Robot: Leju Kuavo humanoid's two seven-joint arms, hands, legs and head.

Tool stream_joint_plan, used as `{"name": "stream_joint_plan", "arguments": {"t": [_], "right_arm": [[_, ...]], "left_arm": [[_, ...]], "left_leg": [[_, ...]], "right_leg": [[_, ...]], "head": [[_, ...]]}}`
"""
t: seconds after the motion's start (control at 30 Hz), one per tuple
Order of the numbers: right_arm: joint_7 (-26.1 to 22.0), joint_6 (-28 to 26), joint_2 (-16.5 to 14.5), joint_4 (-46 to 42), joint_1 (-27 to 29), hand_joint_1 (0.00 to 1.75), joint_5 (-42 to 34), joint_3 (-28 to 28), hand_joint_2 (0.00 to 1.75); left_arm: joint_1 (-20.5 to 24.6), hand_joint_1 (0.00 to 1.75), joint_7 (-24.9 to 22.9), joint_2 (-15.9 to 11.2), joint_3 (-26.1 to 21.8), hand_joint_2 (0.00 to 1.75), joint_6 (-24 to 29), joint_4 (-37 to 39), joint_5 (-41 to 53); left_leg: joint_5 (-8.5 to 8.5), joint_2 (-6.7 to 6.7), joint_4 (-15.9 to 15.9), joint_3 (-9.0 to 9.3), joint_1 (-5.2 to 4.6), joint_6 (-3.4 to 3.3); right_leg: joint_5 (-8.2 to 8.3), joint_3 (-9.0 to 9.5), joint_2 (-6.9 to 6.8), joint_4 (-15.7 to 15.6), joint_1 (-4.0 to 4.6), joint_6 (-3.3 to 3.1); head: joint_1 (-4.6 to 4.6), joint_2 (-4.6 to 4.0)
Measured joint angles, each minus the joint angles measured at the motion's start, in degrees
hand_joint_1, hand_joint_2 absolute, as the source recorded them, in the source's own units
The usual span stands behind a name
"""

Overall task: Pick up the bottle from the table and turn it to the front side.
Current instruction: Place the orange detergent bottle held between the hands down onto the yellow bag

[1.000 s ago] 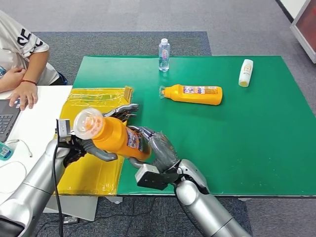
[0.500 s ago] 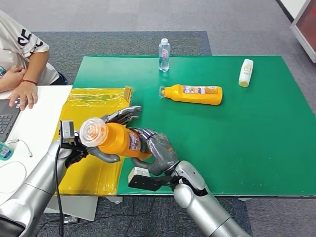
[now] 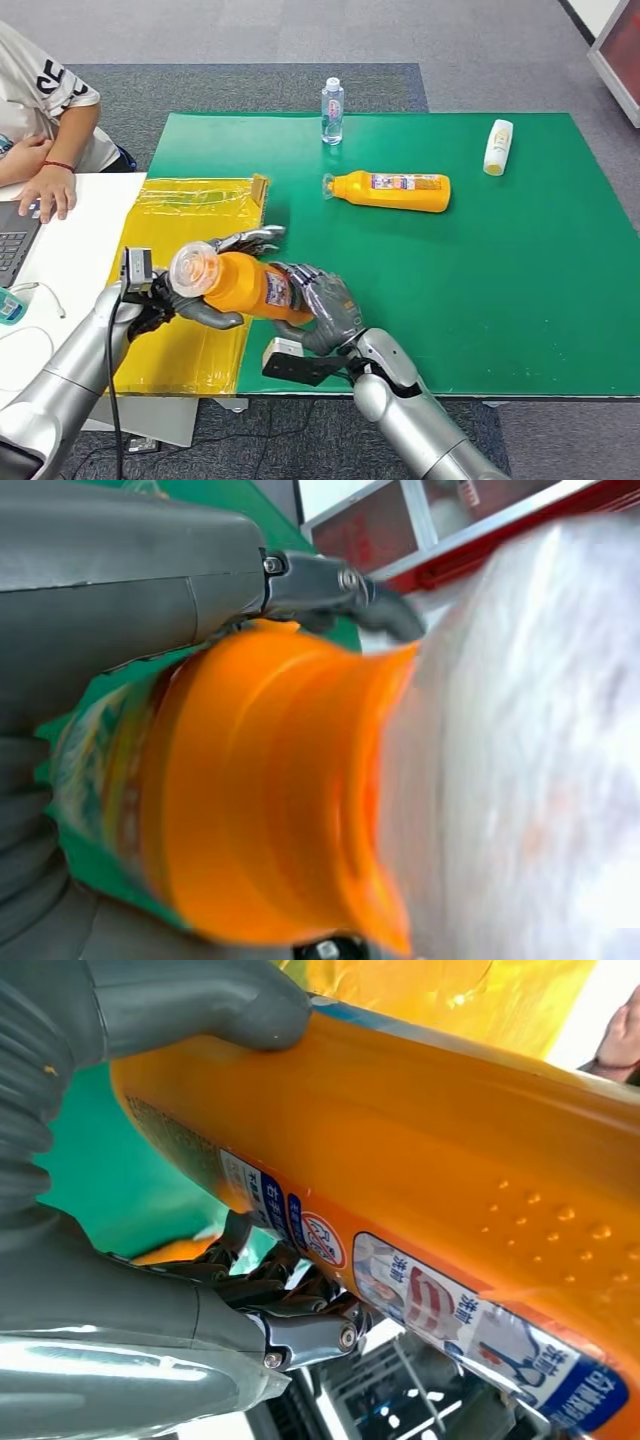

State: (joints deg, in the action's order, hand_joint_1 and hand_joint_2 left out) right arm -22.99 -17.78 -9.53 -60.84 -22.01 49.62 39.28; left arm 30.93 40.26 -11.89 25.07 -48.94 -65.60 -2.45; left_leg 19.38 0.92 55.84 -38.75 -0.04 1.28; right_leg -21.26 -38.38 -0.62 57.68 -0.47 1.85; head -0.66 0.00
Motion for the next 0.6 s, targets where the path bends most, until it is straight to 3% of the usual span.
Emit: {"name": "stream_joint_plan", "arguments": {"t": [0.53,0.6], "right_arm": [[0.85,-3.45,0.12,-2.35,1.31,1.71,2.8,-0.92,1.75],[0.86,-3.89,0.28,-3.43,1.8,0.93,2.82,-1.18,1.75]], "left_arm": [[0.79,1.75,0.25,-1.82,1.39,1.75,-0.57,2.1,-1.76],[0.73,1.75,0.26,-1.94,1.33,1.75,-0.27,2.1,-1.87]], "left_leg": [[-0.03,0.0,0.0,-0.12,0.0,-0.02],[-0.03,0.0,0.0,-0.13,0.0,-0.03]], "right_leg": [[0.02,-0.06,-0.01,0.01,0.02,0.0],[0.02,-0.06,-0.01,0.01,0.02,0.0]], "head": [[0.0,0.0],[0.01,0.0]]}}
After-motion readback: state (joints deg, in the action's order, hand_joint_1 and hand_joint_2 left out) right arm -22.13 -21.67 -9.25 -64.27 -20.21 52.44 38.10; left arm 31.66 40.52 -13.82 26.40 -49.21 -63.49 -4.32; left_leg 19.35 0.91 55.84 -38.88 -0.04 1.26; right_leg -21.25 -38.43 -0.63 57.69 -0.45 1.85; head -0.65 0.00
